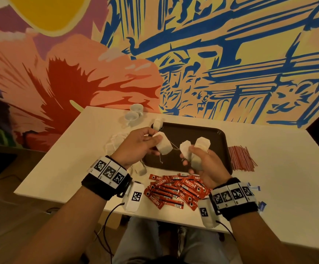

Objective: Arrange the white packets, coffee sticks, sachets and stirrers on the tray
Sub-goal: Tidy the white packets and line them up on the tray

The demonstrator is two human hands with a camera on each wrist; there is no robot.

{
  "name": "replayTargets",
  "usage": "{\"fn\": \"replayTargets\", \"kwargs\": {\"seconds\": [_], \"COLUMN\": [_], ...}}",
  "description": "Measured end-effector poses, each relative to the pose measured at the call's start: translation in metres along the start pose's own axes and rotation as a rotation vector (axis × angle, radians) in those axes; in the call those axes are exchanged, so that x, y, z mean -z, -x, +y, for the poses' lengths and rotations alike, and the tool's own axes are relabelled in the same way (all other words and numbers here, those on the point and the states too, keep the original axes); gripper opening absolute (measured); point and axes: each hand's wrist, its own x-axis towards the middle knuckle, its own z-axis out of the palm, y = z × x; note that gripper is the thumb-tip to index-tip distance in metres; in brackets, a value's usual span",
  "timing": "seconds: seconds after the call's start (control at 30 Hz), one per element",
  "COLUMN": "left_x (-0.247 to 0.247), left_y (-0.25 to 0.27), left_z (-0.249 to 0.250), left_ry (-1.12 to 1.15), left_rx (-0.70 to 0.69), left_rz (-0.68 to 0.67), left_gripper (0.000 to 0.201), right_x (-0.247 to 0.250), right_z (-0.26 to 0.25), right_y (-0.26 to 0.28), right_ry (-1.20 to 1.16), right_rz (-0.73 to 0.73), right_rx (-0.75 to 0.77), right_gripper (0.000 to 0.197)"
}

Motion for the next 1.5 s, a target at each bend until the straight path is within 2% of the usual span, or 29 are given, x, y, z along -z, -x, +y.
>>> {"fn": "replayTargets", "kwargs": {"seconds": [0.1, 0.23, 0.4, 0.6, 0.7, 0.83, 0.93, 1.1, 1.27, 1.5], "left_x": [0.005, 0.018, 0.035, 0.035, 0.027, 0.019, 0.013, 0.019, 0.028, 0.031], "left_y": [-0.002, -0.004, -0.011, -0.017, -0.019, -0.024, -0.028, -0.036, -0.050, -0.083], "left_z": [0.002, 0.002, 0.010, 0.032, 0.038, 0.040, 0.040, 0.045, 0.057, 0.069], "left_ry": [0.010, -0.030, -0.100, -0.119, -0.122, -0.127, -0.122, -0.229, -0.409, -0.663], "left_rx": [-0.008, -0.010, -0.020, -0.060, -0.049, -0.046, -0.057, -0.097, -0.164, -0.297], "left_rz": [0.041, 0.103, 0.181, 0.064, -0.038, -0.131, -0.153, -0.197, -0.226, -0.115], "left_gripper": [0.010, 0.009, 0.019, 0.011, 0.018, 0.022, 0.020, 0.016, 0.014, 0.008], "right_x": [0.007, 0.019, 0.025, 0.011, -0.002, -0.018, -0.026, -0.024, -0.022, -0.028], "right_z": [0.000, -0.006, -0.024, -0.040, -0.044, -0.044, -0.042, -0.040, -0.047, -0.066], "right_y": [-0.005, -0.009, -0.010, -0.016, -0.017, -0.015, -0.016, -0.028, -0.042, -0.073], "right_ry": [-0.036, -0.062, 0.076, 0.231, 0.283, 0.348, 0.477, 0.568, 0.614, 0.652], "right_rz": [0.086, 0.130, 0.172, 0.025, -0.033, -0.209, -0.307, -0.212, -0.203, -0.178], "right_rx": [0.013, 0.064, 0.076, 0.089, 0.167, 0.214, 0.212, 0.238, 0.256, 0.285], "right_gripper": [0.026, 0.026, 0.040, 0.026, 0.031, 0.041, 0.035, 0.033, 0.031, 0.030]}}
